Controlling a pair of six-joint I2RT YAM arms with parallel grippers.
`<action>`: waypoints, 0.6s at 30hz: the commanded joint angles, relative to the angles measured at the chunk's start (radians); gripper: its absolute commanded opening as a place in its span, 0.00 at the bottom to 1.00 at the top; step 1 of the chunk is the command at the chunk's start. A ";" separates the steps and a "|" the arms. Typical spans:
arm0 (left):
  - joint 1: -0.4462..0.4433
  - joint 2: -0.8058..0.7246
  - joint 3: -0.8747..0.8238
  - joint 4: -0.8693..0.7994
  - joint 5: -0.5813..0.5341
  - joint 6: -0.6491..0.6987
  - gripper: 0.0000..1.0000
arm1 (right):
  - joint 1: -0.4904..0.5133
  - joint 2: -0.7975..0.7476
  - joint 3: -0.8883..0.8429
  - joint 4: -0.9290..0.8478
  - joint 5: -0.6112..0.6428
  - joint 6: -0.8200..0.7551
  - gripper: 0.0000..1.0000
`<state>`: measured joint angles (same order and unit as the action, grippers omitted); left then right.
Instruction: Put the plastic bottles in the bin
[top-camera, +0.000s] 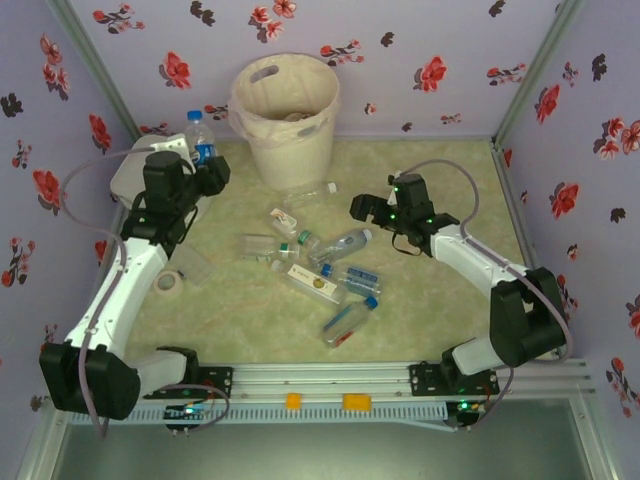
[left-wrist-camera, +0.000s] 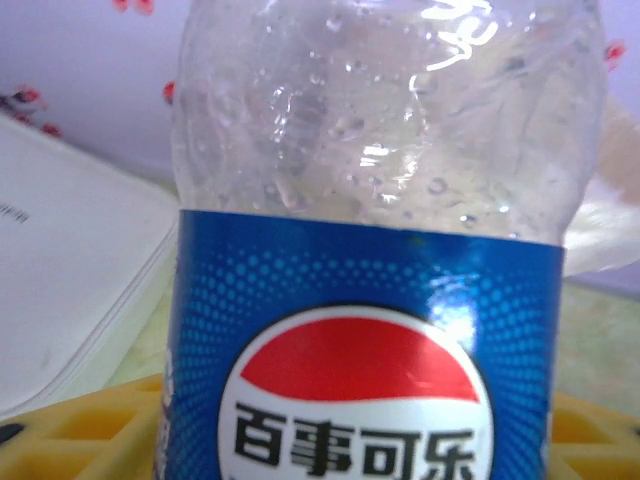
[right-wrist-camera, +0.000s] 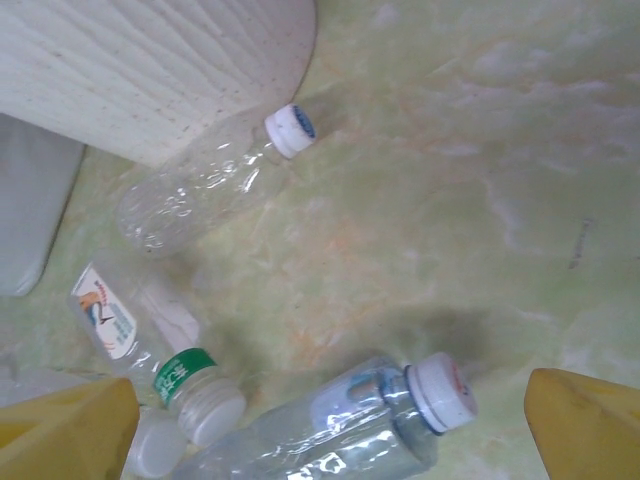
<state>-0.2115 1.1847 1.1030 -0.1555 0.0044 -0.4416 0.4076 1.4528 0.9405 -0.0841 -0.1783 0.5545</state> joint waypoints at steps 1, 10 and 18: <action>-0.020 0.029 0.063 0.154 0.083 -0.041 0.15 | 0.014 0.005 -0.013 0.084 -0.077 0.020 1.00; -0.122 0.309 0.404 0.218 0.131 0.006 0.00 | 0.038 -0.031 -0.042 0.085 -0.029 0.015 1.00; -0.153 0.624 0.749 0.154 0.143 0.004 0.00 | 0.056 -0.111 -0.116 0.134 0.040 0.018 0.99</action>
<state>-0.3508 1.7348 1.7508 0.0189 0.1287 -0.4507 0.4534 1.3846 0.8406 0.0116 -0.1883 0.5621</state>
